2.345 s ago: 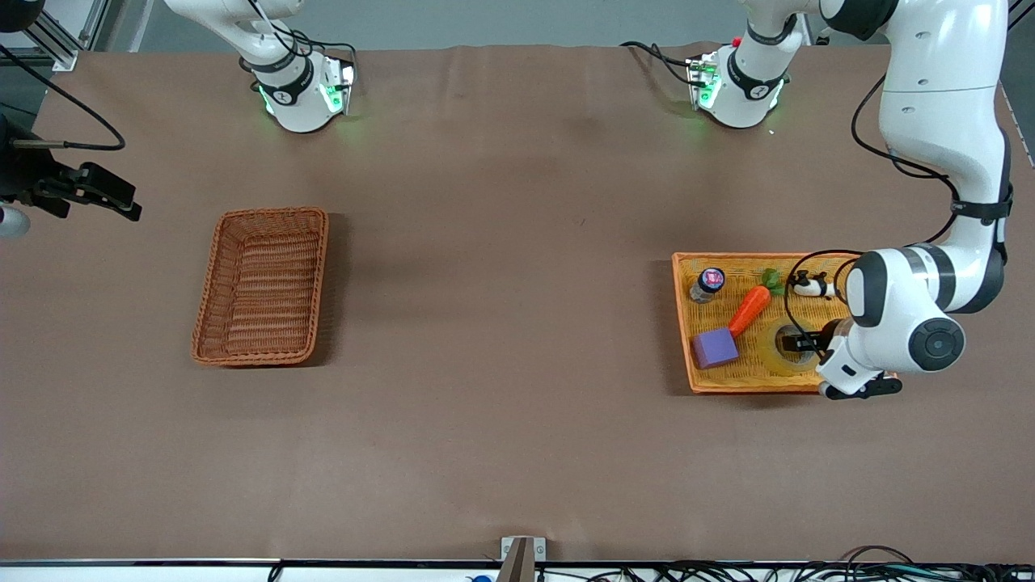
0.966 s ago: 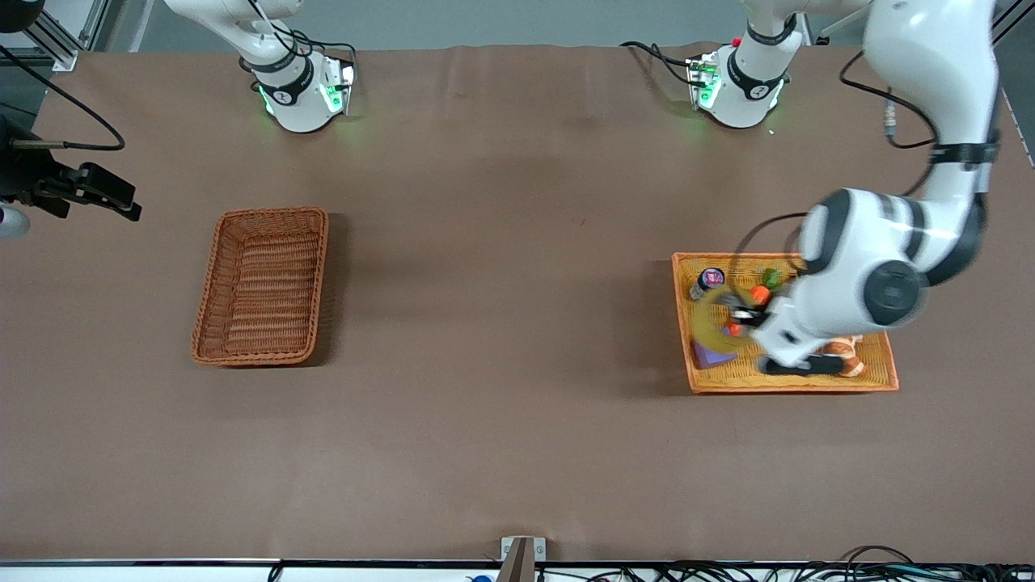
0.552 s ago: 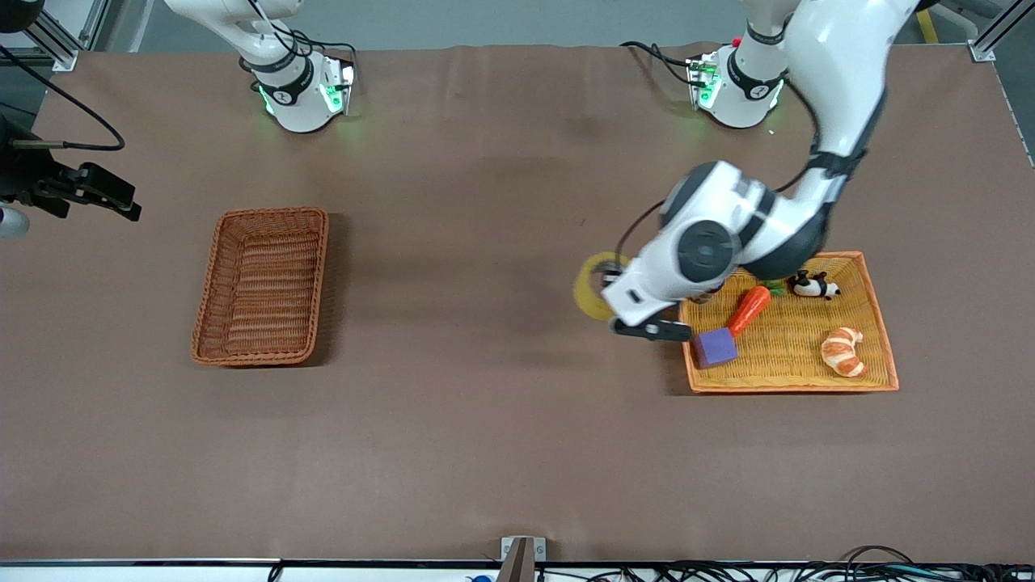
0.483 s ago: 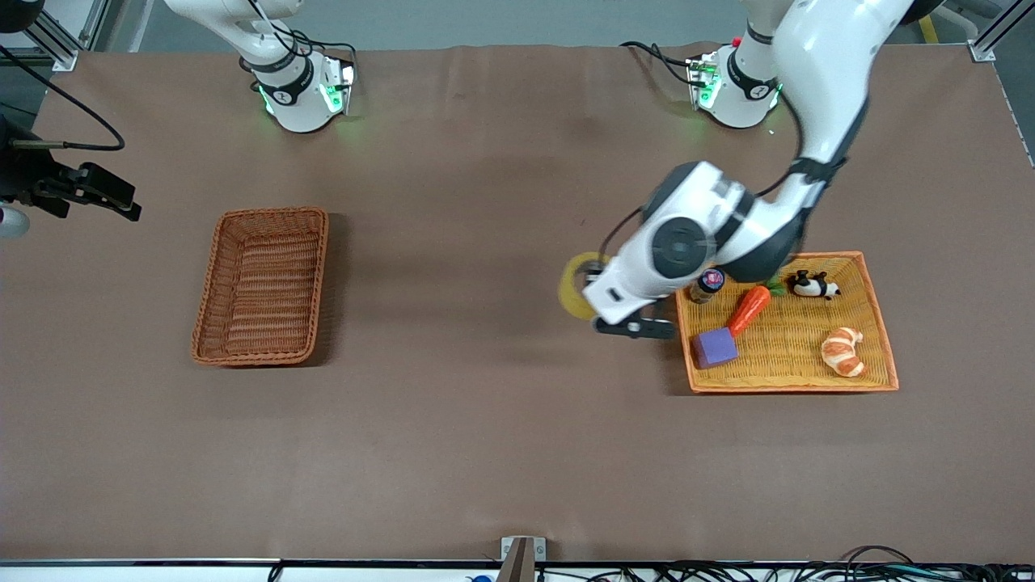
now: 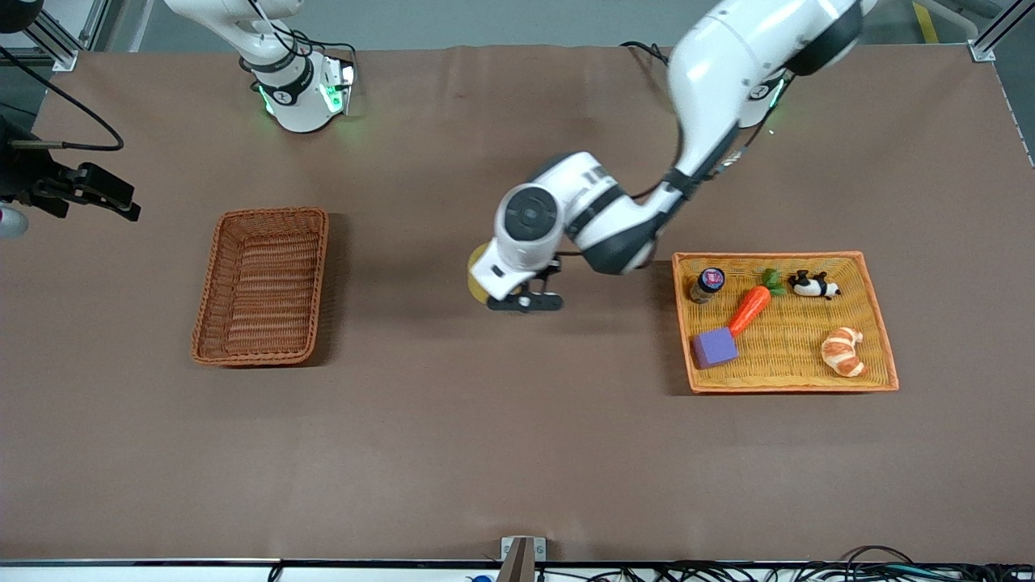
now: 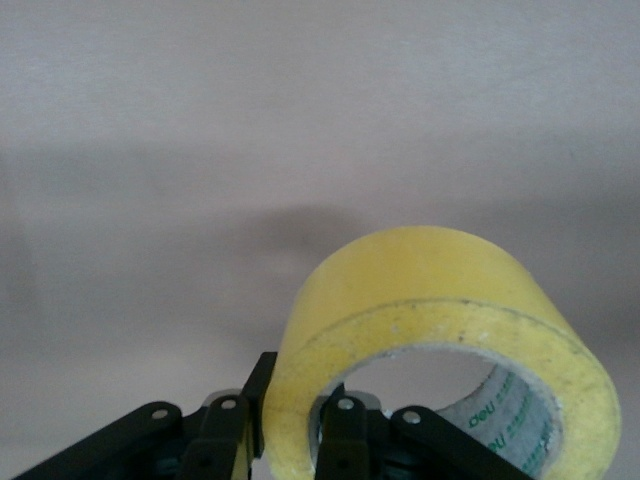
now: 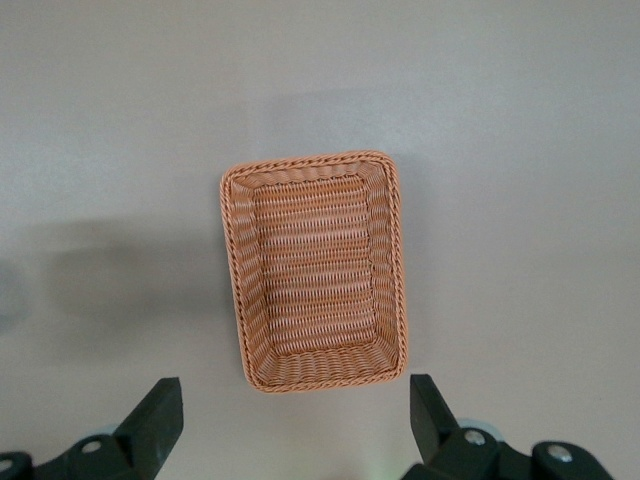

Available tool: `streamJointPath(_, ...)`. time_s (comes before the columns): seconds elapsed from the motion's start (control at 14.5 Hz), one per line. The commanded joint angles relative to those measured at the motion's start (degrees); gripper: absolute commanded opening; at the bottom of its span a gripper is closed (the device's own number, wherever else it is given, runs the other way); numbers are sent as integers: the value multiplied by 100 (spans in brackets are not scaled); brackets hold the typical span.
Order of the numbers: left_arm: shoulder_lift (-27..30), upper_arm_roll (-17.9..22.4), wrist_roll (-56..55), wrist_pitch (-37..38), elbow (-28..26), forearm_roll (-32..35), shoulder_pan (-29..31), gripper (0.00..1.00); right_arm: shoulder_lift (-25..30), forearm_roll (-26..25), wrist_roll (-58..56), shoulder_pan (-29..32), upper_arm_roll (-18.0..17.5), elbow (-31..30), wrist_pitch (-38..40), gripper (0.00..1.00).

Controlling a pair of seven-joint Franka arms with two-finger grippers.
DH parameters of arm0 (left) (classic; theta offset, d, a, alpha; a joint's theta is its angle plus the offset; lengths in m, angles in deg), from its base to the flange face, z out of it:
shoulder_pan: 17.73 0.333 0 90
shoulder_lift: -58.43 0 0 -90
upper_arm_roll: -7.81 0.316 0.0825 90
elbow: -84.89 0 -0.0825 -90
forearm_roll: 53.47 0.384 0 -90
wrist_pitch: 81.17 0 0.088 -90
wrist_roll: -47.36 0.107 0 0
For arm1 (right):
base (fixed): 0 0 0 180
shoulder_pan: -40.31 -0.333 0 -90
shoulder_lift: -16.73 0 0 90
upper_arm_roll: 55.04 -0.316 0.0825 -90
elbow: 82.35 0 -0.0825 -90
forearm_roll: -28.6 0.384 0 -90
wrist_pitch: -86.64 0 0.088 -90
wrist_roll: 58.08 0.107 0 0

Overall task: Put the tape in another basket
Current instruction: 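Lift the tape roll with the left gripper and carry it toward the basket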

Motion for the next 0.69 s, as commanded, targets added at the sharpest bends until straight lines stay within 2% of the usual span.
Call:
streamJointPath(0.0, -302, 689, -127, -431, 397, -34, -836, 6, 53, -46, -49, 9, 0, -56, 12, 100)
streamJointPath(0.21, -443, 700, -128, -801, 415, -78, -1022, 11, 53, -46, -57, 9, 0, -91, 3, 100)
streamJointPath(0.34, -758, 691, -119, -1178, 580, -95, -1128, 14, 53, -46, -57, 9, 0, -100, 3, 100)
streamJointPath(0.48, -856, 682, -84, -1373, 634, -182, -1163, 30, 53, -55, -57, 9, 0, -100, 3, 100)
streamJointPath(0.62, -935, 691, -66, -1531, 634, -402, -1172, 35, 53, -55, -57, 9, 0, -100, -5, 100)
